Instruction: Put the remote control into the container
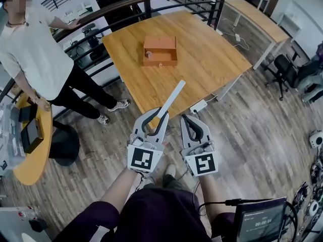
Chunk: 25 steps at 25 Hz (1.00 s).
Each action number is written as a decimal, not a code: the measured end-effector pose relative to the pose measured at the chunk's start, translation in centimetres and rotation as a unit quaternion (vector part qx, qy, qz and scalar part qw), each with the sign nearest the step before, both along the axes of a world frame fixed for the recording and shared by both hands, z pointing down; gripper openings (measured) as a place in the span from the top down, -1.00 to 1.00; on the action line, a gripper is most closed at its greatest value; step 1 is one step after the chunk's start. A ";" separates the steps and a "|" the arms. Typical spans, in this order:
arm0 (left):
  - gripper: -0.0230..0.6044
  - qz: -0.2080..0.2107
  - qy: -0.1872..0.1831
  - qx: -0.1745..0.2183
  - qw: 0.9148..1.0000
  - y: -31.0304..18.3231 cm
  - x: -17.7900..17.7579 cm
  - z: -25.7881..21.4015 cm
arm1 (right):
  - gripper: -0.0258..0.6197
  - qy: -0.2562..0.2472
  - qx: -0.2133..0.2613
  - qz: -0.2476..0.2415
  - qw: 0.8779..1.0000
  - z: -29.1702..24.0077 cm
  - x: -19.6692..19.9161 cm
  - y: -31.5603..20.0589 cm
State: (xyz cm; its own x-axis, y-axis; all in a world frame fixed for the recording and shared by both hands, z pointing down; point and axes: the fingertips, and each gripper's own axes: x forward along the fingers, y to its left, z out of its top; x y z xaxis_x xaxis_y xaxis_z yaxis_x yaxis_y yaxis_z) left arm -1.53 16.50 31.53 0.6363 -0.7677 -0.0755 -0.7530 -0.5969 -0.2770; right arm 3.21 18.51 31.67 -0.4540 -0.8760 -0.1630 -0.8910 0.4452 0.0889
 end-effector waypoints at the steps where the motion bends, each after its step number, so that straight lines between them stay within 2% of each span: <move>1: 0.67 -0.002 0.000 0.001 1.000 -0.6 0.6 -0.2 | 0.87 0.000 0.001 -0.003 1.000 -0.1 0.5 -0.6; 4: 0.67 -0.009 -0.003 0.005 1.000 -2.2 2.3 -0.6 | 0.87 0.035 -0.023 -0.009 0.999 0.8 2.4 -2.1; 10: 0.67 -0.020 -0.006 0.005 1.000 -4.5 4.2 -0.7 | 0.87 0.033 -0.027 -0.023 0.999 1.2 4.5 -4.6; 16: 0.67 -0.027 -0.013 0.002 1.000 -7.8 3.9 0.2 | 0.87 -0.002 -0.003 -0.028 1.000 0.3 3.9 -8.3; 20: 0.67 -0.028 -0.013 0.000 1.000 -11.1 3.5 0.8 | 0.87 0.018 -0.018 -0.027 0.999 1.2 3.6 -11.7; 25: 0.67 -0.024 -0.017 -0.001 1.000 -15.9 2.5 1.1 | 0.87 0.001 -0.005 -0.027 1.000 0.9 2.3 -16.6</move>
